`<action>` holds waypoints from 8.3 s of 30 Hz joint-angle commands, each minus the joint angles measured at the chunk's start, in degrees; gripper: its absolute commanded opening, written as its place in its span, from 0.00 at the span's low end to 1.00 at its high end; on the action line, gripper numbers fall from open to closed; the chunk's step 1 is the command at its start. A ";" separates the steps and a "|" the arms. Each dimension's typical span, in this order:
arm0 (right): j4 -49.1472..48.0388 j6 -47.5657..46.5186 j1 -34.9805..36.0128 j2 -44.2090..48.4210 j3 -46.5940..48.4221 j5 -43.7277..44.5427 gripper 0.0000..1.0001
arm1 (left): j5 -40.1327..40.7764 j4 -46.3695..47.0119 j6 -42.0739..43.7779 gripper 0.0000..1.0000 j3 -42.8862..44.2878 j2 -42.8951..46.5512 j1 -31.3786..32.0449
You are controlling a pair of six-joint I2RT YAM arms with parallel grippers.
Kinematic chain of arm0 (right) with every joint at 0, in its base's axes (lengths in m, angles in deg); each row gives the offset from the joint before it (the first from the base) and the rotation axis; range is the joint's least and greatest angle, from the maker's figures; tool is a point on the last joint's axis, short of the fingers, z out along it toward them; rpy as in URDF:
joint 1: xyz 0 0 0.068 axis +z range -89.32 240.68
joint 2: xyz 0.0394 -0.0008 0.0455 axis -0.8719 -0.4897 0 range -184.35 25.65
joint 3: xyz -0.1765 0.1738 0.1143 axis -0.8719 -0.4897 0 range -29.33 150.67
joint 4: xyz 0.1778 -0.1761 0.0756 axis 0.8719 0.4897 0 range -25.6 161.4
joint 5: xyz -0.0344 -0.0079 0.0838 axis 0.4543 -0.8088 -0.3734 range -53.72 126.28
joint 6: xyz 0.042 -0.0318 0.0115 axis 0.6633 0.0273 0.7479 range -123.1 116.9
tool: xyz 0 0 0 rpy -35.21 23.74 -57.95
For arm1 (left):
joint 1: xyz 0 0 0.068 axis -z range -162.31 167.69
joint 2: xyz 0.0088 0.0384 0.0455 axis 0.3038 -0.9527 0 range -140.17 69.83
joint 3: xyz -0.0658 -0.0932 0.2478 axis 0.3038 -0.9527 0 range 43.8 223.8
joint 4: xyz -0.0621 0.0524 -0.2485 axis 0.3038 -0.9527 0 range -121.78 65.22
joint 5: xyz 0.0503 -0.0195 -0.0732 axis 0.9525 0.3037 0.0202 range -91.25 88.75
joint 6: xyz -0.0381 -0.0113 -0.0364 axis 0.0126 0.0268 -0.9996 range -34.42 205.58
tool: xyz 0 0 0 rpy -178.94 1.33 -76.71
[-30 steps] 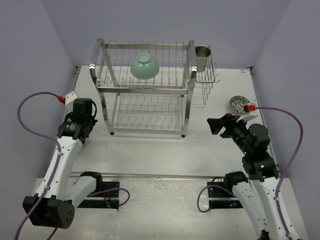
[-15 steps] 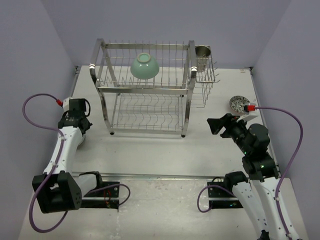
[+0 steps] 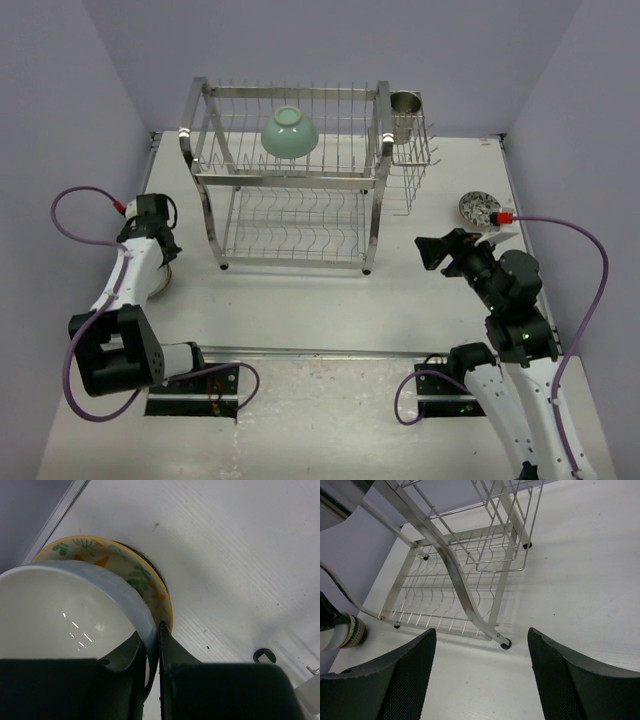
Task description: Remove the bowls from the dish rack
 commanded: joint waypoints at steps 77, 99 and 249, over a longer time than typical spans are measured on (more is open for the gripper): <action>16.88 9.48 15.13 -64.28 85.43 -27.97 0.73 | -48.14 13.18 -7.94 0.40 59.62 -15.62 20.27; 14.06 8.68 18.75 -66.04 79.89 -23.31 0.73 | -19.13 -6.77 0.23 0.40 75.35 -24.41 31.35; 18.19 8.68 18.57 -67.45 79.98 -18.13 0.75 | -15.52 -33.60 -5.74 0.61 75.09 -35.58 30.12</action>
